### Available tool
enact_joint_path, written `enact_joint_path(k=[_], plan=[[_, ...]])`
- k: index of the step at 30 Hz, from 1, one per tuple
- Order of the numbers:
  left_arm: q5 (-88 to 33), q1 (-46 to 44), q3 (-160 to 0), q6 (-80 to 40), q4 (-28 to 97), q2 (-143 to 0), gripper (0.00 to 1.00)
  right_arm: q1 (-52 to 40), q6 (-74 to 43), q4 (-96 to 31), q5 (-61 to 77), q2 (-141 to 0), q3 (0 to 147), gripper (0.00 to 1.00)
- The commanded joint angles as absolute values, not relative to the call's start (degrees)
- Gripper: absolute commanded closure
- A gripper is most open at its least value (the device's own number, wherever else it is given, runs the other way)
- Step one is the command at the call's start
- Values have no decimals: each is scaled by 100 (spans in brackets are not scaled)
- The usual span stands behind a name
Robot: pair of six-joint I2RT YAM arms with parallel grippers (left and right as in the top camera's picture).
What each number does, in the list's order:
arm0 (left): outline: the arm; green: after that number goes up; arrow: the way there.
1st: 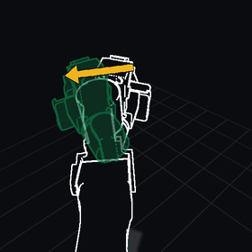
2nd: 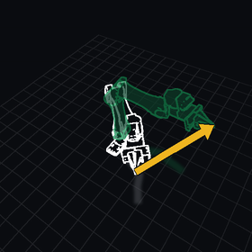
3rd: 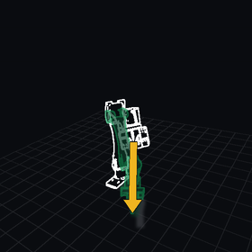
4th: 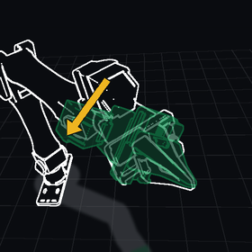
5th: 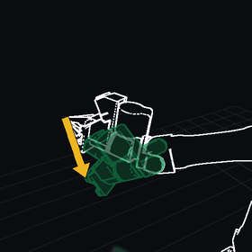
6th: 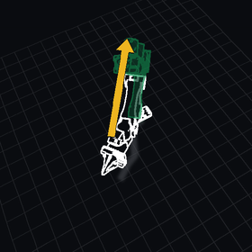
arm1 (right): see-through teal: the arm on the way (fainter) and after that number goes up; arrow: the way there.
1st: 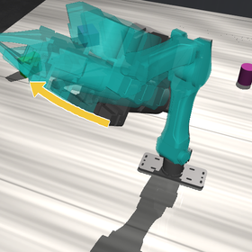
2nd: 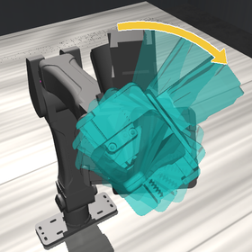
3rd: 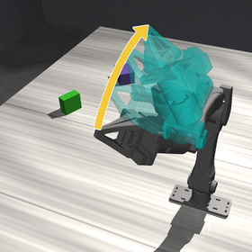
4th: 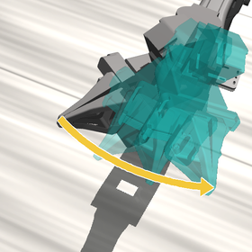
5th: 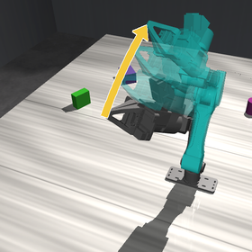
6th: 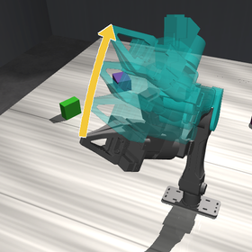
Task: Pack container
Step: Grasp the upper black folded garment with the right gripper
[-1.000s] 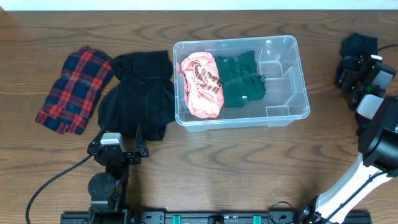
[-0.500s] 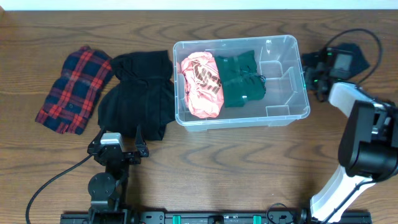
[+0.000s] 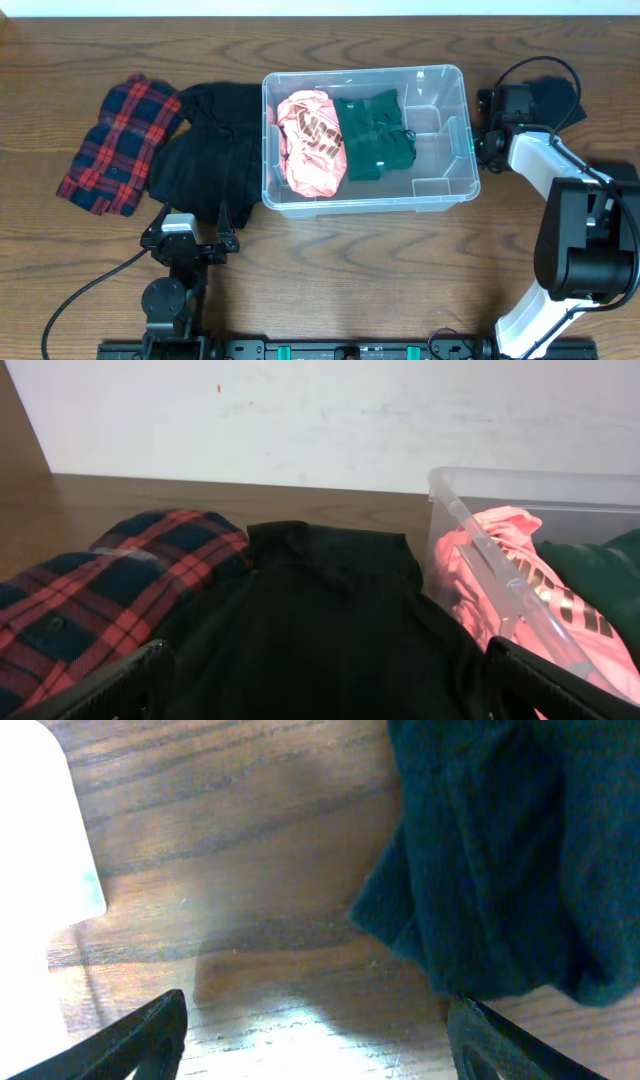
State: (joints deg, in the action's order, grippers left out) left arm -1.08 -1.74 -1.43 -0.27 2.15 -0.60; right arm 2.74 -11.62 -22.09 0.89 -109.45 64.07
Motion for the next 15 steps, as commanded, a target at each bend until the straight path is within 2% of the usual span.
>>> enact_joint_path(k=[1,5,10,15], plan=[[30,-207,-23,-119,403,-34,2,215,-1330,-2141,137,-10442,6383,20],[30,-207,-23,-119,403,-34,2,331,-1330,-1782,-281,-9802,6386,19],[30,-207,-23,-119,403,-34,2,696,-1643,-1319,-1535,-9268,6383,12],[30,-207,-23,-119,403,-34,2,1313,-2097,-1013,-1603,-9369,6383,9]])
